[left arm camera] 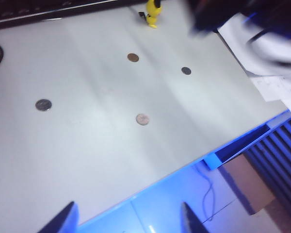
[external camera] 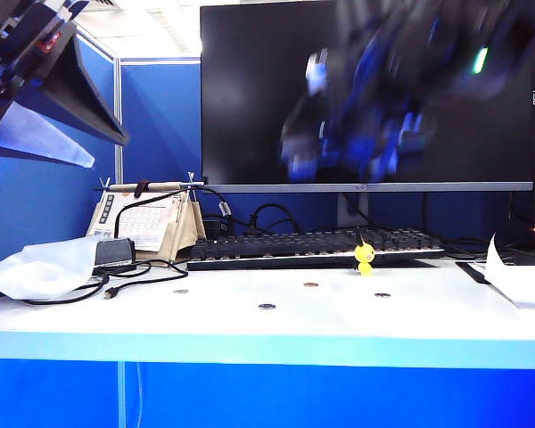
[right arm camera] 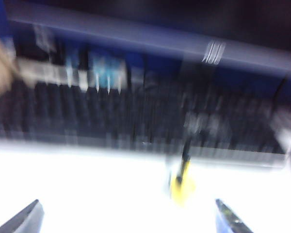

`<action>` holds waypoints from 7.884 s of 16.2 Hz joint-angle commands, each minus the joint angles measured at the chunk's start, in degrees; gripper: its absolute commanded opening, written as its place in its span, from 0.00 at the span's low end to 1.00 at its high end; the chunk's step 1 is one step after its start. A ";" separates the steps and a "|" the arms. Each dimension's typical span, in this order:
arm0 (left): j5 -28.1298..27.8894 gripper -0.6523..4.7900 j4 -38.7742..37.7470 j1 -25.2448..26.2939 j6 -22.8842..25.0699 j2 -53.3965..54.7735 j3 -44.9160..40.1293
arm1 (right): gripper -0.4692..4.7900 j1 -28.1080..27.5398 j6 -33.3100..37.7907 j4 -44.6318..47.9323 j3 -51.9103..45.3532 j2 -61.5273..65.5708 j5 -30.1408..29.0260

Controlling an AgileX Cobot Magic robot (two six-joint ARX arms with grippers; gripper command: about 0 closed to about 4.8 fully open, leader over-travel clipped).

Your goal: Pick up the doll and place it on the similarly colored coin.

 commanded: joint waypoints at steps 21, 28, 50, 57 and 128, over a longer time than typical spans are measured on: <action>5.44 0.63 -1.77 -0.04 1.38 -0.15 0.17 | 1.00 -12.00 13.44 -3.15 16.04 22.53 -10.56; 5.44 0.63 0.02 -0.04 1.33 -0.15 0.17 | 1.00 -14.03 13.44 -9.73 24.17 25.57 -10.19; 7.63 0.63 3.76 -0.04 0.28 -0.13 0.17 | 0.38 -16.15 12.96 -12.39 24.17 25.29 -14.36; 7.56 0.63 4.31 -0.04 0.28 -0.04 0.17 | 0.36 -16.17 11.52 -12.44 24.17 23.65 -16.35; 10.38 0.63 2.89 -0.04 0.26 -0.04 0.15 | 0.50 -9.75 8.48 -16.87 11.91 14.67 -37.24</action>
